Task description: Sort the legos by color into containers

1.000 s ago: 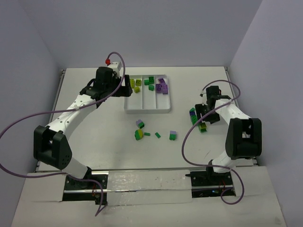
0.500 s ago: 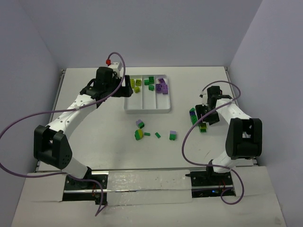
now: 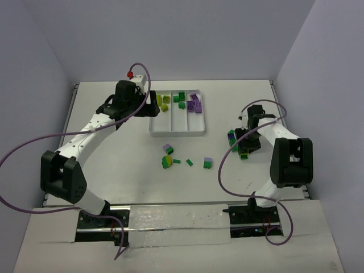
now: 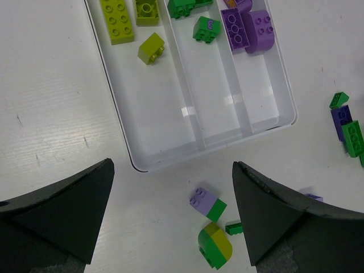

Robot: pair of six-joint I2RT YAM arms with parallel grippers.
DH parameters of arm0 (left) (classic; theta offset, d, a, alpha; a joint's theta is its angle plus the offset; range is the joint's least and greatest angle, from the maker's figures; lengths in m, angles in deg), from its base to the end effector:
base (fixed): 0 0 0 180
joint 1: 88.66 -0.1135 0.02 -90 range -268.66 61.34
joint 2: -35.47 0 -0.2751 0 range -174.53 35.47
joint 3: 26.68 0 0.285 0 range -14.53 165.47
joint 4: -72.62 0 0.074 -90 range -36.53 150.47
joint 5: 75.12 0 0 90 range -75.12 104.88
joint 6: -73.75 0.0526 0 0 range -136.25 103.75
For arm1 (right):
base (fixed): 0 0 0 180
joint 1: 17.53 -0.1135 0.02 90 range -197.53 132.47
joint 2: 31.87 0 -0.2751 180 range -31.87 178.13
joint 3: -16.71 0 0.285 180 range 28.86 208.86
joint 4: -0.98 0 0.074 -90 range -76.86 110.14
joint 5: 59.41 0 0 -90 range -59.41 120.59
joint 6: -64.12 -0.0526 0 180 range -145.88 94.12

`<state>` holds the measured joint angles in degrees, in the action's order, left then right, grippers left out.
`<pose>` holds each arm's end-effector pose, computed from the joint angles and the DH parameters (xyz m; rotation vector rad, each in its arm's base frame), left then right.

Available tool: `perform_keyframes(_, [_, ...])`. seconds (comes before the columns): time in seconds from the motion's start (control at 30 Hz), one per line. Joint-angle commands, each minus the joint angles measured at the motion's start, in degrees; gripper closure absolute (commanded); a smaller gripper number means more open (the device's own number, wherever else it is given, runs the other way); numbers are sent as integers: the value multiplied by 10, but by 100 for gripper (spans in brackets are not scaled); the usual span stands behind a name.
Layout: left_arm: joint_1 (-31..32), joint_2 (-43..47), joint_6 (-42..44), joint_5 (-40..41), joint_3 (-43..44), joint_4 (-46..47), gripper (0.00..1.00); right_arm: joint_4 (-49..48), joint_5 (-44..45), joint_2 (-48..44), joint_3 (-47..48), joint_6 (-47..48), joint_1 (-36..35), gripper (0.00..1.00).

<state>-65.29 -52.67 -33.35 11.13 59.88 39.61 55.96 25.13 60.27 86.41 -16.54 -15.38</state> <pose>0.3659 -0.1619 0.3088 0.1589 2.2065 -0.4697 0.3212 -0.0070 0.1563 -0.1979 2.9052 0.1060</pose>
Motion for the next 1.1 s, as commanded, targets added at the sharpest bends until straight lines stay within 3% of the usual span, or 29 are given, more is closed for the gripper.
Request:
perform_keyframes(0.0, [-5,-4,6,-11,20,1,6,-6,2,4,15,2,3,47])
perform_keyframes(0.17, [-9,-5,8,-21,16,1,6,-6,-13,-7,21,3,3,74])
perform_keyframes(0.27, [-18,-4,8,-65,14,-3,6,3,-58,-37,30,14,3,83])
perform_keyframes(0.33, [-38,5,28,-144,7,-2,7,10,-118,-80,45,24,3,92])
perform_keyframes(0.4, [-74,28,37,-336,-18,39,6,10,-212,-150,66,34,3,99])
perform_keyframes(0.53, [-81,73,-3,-493,-65,128,6,-74,-425,-229,71,-24,-1,100])
perform_keyframes(0.6, [-81,83,-43,-547,-84,187,7,-144,-479,-259,54,-78,-18,100])
perform_keyframes(0.8, [-51,88,-155,-606,-110,325,11,-234,-519,-269,45,-153,-143,100])
perform_keyframes(1.07, [37,76,-145,-610,-105,326,14,-286,-590,-254,60,-215,-162,100])
